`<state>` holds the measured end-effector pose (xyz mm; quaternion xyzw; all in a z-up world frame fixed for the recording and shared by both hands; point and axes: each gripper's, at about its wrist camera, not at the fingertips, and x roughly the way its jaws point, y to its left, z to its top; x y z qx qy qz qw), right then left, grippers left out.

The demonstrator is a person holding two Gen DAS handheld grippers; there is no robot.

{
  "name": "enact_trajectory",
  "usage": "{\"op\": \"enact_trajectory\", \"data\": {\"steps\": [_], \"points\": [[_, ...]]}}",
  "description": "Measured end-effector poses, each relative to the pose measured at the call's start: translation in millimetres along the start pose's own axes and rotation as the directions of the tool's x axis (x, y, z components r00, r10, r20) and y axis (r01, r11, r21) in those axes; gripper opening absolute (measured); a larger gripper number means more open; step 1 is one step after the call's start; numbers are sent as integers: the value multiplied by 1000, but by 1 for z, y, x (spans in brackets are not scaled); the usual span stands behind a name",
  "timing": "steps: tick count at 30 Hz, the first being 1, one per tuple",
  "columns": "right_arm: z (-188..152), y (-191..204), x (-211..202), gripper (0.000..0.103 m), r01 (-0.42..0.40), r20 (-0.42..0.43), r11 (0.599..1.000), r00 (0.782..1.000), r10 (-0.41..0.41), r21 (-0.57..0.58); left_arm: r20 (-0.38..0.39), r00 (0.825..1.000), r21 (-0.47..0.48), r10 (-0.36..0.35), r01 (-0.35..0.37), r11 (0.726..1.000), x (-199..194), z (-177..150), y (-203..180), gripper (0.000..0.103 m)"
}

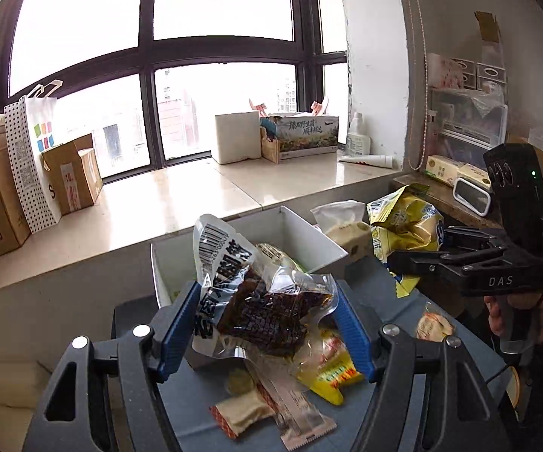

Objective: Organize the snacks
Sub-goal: 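Drop the chip bag into the box while the left gripper drops the dried-meat pack in, then grasp the round bread pack with the right gripper and lift it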

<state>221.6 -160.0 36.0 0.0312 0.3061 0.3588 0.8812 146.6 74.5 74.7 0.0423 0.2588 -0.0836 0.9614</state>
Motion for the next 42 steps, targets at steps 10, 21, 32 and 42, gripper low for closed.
{"op": "enact_trajectory", "data": {"steps": [10,21,32,42], "points": [[66,-52,100,73,42,-85,997,996,-36,69,-103,994,-79,36,-44,996,138,29,67,90],[51,-77,106,103,66,-79,981,996,-52,185,-106,994,-142,4,-19,990,120,-13,75,103],[9,-56,10,103,-20,18,992,1000,18,127,-43,999,-130,17,-23,991,24,-46,35,103],[-123,-75,-54,103,244,-85,957,969,-233,157,-73,997,-243,2,-20,970,-36,-139,-43,103]]}}
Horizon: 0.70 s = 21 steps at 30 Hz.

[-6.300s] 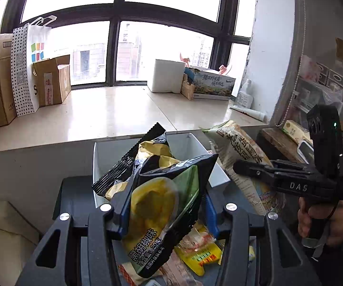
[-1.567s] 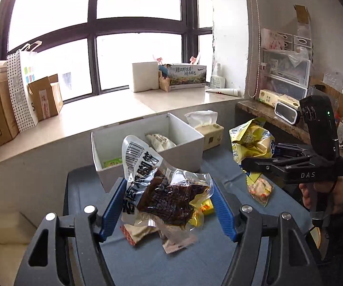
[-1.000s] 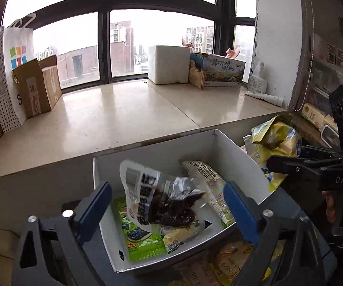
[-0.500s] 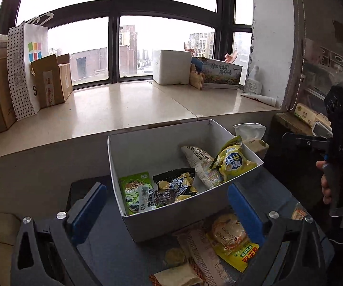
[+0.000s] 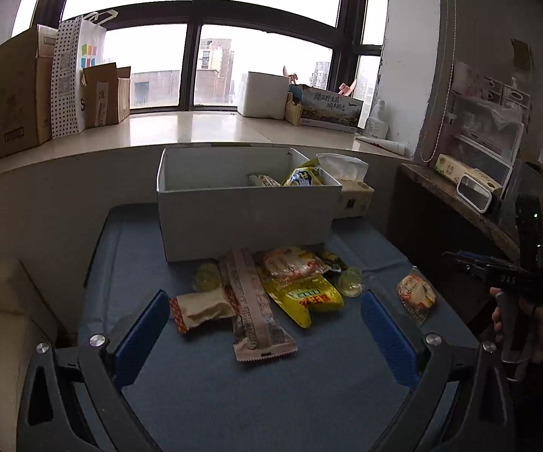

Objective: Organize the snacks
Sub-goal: 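Grasp the round bread pack with the right gripper and lift it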

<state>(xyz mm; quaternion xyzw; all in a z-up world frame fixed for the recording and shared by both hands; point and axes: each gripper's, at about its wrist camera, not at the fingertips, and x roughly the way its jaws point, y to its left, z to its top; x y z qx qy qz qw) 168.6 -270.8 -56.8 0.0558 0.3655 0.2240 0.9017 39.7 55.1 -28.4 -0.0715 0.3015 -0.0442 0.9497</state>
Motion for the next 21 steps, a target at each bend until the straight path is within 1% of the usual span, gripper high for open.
{"op": "enact_trajectory", "data": {"steps": [2,3,6,8,10,12,13,17,21], "points": [[-28,-10,4,103,22,-38,999,999,-21,40,-22,1000,-22,-11,10,1000,-2,-18,-9,103],[-40,-14,5,103,39,-44,998,998,-36,52,-34,999,-13,-8,8,1000,-3,-25,-13,103],[-62,-20,12,103,98,-74,995,993,-95,35,-63,998,13,9,-8,1000,-1,-36,-20,103],[-62,-22,18,103,140,-103,990,985,-140,-4,-70,998,5,-4,4,1000,0,-37,-19,103],[-58,-22,23,103,180,-92,980,978,-187,-79,-78,997,-15,-17,16,1000,2,-37,-16,103],[-52,-22,34,103,204,-108,966,969,-222,-156,-88,996,-25,-19,17,1000,3,-37,-15,103],[-49,-24,40,103,200,-121,963,967,-224,-183,-88,996,-22,-17,16,1000,4,-36,-14,103],[-39,-30,63,103,152,-162,962,968,-191,-227,-97,995,-23,-8,6,1000,6,-38,-13,103],[-37,-33,83,103,162,-205,949,953,-221,-270,-111,994,-22,7,-9,1000,8,-40,-11,103]]}}
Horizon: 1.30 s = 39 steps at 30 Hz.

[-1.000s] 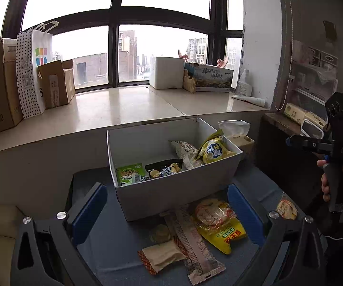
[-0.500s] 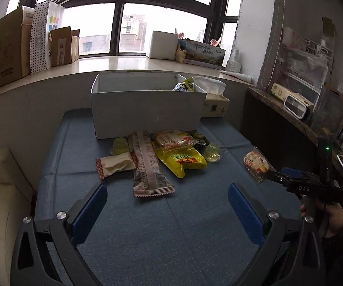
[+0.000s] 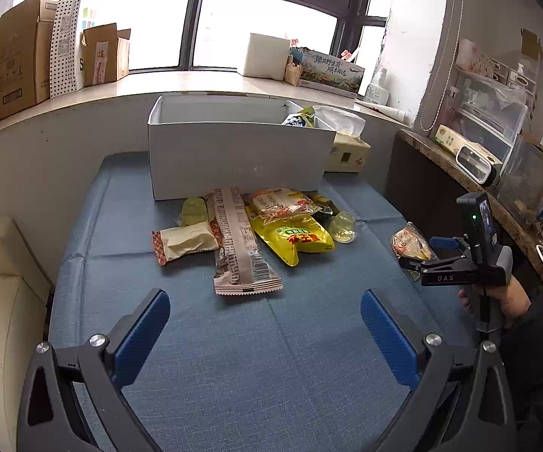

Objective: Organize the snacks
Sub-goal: 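Grasp the round bread pack with the right gripper and lift it, then carry the bread pack into the white box while the left gripper drops a small orange snack in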

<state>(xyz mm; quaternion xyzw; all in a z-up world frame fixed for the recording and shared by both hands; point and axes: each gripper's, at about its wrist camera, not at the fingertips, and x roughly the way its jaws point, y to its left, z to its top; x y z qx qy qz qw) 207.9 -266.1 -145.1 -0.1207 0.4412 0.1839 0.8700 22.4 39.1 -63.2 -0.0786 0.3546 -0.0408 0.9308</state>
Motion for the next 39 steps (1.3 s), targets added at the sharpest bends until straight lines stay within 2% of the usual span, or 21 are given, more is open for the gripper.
{"op": "enact_trajectory", "data": {"steps": [6,8,9,11,17,21,26,29,32,36,37,39], "points": [[2,-13,10,101,-73,-8,997,997,73,36,-6,1000,12,-6,6,1000,0,-3,0,103],[2,-12,9,95,-56,-9,998,998,56,21,-9,1000,11,-7,7,1000,2,-2,-1,103],[3,-11,8,86,-52,0,998,999,52,19,-14,1000,9,-6,6,1000,4,-2,-1,103],[1,-7,5,84,-54,5,999,999,54,7,-22,1000,9,0,0,1000,8,0,-1,103],[-9,4,-14,84,-115,45,993,993,113,35,-60,998,17,11,-10,1000,29,9,2,103],[-18,16,-39,84,-197,105,977,976,189,78,-103,994,29,21,-19,999,56,19,5,103],[-25,39,-61,84,-238,137,970,964,229,53,-166,982,51,94,-86,995,97,31,21,103],[-27,48,-67,84,-255,140,966,959,248,34,-167,978,55,126,-119,991,105,41,42,103],[-29,52,-68,84,-270,139,962,955,263,31,-191,972,18,138,-137,990,116,50,68,103],[-31,55,-65,84,-282,138,958,952,273,47,-245,965,-81,93,-116,990,140,55,91,103],[-31,56,-64,84,-280,136,959,953,271,45,-245,964,-88,102,-127,988,145,57,93,103],[-32,59,-62,84,-277,125,960,954,271,40,-236,956,-81,172,-196,977,154,58,93,103]]}}
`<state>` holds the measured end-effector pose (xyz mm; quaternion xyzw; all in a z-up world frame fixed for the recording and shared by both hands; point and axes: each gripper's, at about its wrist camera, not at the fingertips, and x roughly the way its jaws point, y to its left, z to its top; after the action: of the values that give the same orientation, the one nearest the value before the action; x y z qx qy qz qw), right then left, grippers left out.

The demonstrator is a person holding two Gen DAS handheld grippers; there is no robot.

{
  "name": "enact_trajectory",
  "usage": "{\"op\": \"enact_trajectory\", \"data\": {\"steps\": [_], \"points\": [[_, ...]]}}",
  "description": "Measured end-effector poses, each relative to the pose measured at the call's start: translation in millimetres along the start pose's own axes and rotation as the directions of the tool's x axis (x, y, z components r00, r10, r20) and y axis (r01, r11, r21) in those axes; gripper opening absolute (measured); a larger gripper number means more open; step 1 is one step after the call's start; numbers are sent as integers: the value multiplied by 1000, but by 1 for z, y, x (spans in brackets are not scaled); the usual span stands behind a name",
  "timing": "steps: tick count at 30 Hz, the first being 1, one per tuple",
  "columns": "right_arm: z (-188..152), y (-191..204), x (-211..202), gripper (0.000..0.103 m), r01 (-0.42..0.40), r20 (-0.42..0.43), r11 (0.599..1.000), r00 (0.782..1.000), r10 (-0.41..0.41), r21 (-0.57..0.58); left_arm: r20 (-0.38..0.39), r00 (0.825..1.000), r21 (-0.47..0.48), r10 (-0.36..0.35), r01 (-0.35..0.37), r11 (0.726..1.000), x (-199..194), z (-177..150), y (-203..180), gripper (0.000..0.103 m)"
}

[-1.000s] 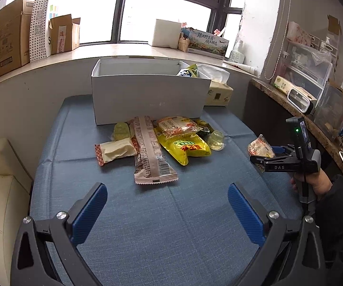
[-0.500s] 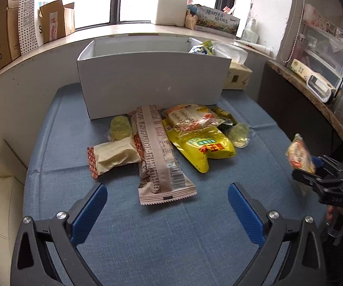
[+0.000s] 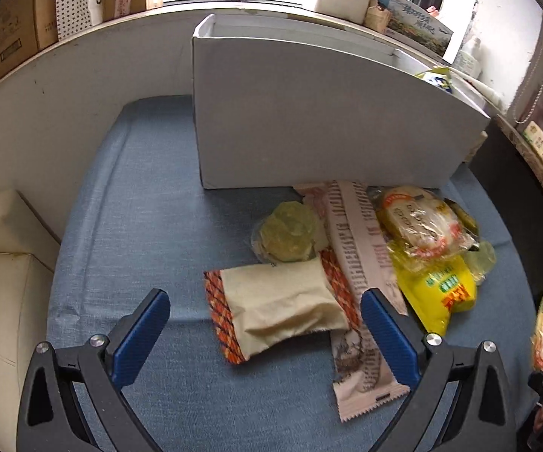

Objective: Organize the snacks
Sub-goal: 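Carry the bread pack into the white box while the left gripper drops a small orange snack in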

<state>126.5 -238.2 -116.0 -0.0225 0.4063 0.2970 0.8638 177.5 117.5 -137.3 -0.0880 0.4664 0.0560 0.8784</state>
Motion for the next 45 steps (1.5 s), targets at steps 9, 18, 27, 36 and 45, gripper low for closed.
{"op": "enact_trajectory", "data": {"steps": [9,18,27,36,45], "points": [[-3,6,3,84,2,-13,1000,1000,-2,-4,13,996,32,93,-94,995,17,-5,-4,75],[-4,15,4,84,-6,-15,1000,1000,6,-20,59,998,34,-17,15,999,-21,-15,1,22],[8,26,-4,84,-30,18,999,999,30,-31,152,982,82,-110,98,992,-88,-6,-7,22],[99,38,-22,84,-182,150,983,971,184,-23,235,963,151,-133,99,984,-158,47,-28,22],[246,24,45,84,-249,224,966,947,229,66,238,969,185,-66,22,983,-109,153,-44,22]]}}
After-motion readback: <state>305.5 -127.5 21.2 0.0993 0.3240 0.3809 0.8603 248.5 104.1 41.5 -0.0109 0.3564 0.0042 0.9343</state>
